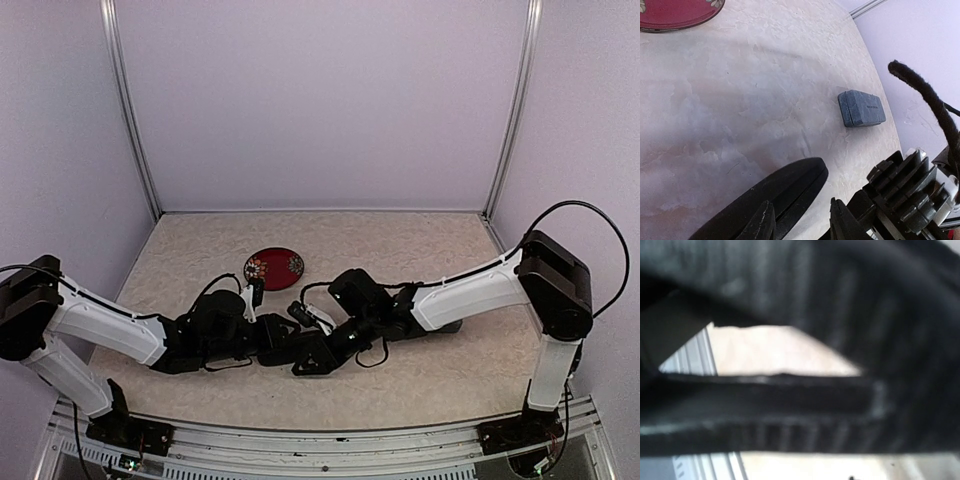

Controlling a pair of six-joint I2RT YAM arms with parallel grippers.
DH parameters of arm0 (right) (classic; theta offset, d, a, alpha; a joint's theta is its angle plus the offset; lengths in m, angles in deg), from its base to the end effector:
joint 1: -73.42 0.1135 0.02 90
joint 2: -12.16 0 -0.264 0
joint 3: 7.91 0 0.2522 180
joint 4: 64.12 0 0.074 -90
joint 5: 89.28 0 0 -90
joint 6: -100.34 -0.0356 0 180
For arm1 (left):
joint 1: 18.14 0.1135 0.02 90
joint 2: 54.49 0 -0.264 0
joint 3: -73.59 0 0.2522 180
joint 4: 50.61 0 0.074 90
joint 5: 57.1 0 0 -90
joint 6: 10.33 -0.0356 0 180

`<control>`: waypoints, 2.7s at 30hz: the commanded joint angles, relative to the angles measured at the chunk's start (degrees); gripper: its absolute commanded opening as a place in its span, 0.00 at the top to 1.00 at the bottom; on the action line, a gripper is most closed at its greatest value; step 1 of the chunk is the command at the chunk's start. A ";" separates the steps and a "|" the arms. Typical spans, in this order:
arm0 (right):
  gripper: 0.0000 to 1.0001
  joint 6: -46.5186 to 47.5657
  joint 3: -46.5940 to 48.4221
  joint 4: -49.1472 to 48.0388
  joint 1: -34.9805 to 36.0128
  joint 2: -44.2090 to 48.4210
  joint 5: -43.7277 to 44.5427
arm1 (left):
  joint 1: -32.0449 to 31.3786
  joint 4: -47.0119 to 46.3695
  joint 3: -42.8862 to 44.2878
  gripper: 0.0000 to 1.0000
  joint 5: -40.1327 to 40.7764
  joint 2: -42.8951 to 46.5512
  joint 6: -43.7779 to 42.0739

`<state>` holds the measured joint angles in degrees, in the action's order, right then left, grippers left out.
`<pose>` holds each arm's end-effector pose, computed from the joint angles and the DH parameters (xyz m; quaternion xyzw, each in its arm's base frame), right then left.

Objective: Organize the sunglasses
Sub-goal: Close the case with sunglasses at the center of the board, then move the case with the sunglasses to the center of the board.

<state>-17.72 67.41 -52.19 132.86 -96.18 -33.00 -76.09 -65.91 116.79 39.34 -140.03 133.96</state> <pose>0.1802 0.3440 0.1535 -0.3460 0.8210 0.4470 0.0796 0.1537 -0.2380 0.1571 -0.0021 0.8520 -0.4061 0.3304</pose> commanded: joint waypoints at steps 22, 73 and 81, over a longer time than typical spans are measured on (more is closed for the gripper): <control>0.03 18.97 -3.63 13.71 -1.87 13.03 18.81 | 1.94 15.13 -1.02 0.26 7.37 12.77 -5.57; 0.36 -0.76 -8.85 -3.12 -15.52 5.68 2.89 | 4.50 15.79 0.88 0.22 6.22 7.90 -5.04; 0.12 4.94 -8.56 5.95 -15.65 13.59 15.00 | 5.03 22.19 2.65 0.04 12.39 10.85 -7.31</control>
<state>-16.65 58.08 -51.66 117.65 -88.51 -26.00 -71.37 -48.40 117.00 46.90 -131.46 128.91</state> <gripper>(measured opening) 0.832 0.924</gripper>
